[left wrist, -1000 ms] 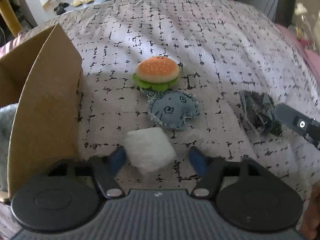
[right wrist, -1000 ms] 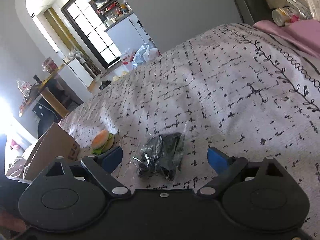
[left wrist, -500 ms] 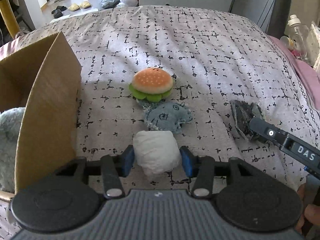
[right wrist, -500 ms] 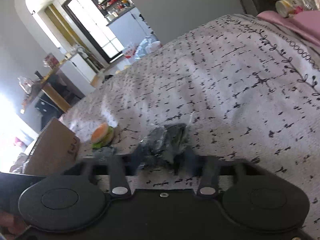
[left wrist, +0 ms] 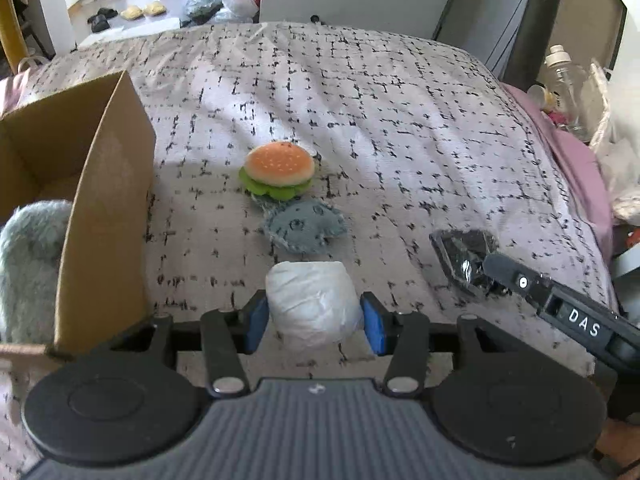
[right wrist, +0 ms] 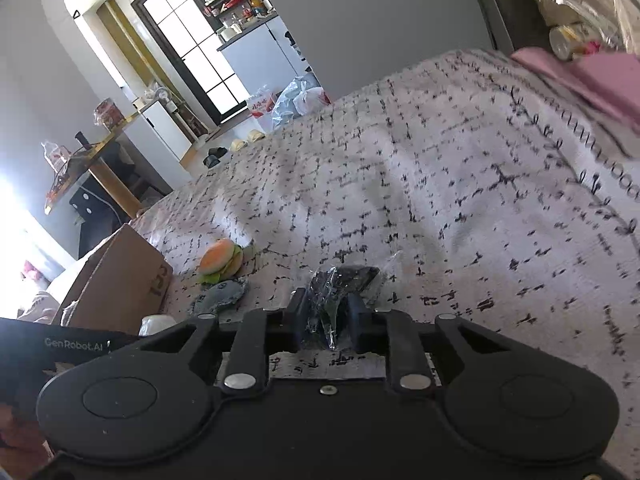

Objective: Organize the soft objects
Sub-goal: 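Lift the sponge with the left gripper while the right gripper grasps the black bag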

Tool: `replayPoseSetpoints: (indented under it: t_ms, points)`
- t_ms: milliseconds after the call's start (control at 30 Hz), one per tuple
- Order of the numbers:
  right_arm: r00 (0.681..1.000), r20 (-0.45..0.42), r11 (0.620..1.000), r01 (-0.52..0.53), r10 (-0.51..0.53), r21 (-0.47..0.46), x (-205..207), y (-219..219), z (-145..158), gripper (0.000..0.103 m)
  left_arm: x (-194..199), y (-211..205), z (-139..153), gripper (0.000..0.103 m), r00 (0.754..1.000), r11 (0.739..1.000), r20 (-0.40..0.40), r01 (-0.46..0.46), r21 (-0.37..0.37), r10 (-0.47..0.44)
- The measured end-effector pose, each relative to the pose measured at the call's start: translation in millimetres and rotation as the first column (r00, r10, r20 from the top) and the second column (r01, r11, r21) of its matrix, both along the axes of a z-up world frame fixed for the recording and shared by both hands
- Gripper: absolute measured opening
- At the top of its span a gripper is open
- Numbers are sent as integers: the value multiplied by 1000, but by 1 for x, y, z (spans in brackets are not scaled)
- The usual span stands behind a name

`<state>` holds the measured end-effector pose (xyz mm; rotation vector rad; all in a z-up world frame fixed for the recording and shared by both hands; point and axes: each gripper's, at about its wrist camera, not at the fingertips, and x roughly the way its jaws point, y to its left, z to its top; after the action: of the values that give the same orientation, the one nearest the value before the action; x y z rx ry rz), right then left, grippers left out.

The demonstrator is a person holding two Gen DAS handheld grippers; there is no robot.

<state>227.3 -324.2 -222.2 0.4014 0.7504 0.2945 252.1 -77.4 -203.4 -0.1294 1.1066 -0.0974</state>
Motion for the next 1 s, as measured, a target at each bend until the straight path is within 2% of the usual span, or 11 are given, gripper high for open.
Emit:
replayPoseSetpoints:
  t_ms: [67, 200, 367, 700, 1000]
  points:
    - [1000, 1, 1000, -2, 2, -14, -5, 1, 9, 19, -6, 2, 6, 48, 1000, 1000, -11, -4, -20, 4]
    - [1000, 3, 999, -5, 5, -41, -17, 4, 24, 18, -19, 2, 22, 48, 1000, 1000, 14, 18, -15, -17]
    - [1000, 13, 998, -7, 8, -63, -32, 9, 44, 18, -28, 13, 38, 48, 1000, 999, 0, -10, -51, 10]
    - [999, 52, 996, -6, 10, -88, -47, 26, 80, 18, -46, 30, 75, 48, 997, 997, 78, 10, -75, -4]
    - [996, 82, 995, -9, 17, -102, -52, 46, 101, 18, -57, 56, 94, 48, 991, 994, 131, -1, -110, 16]
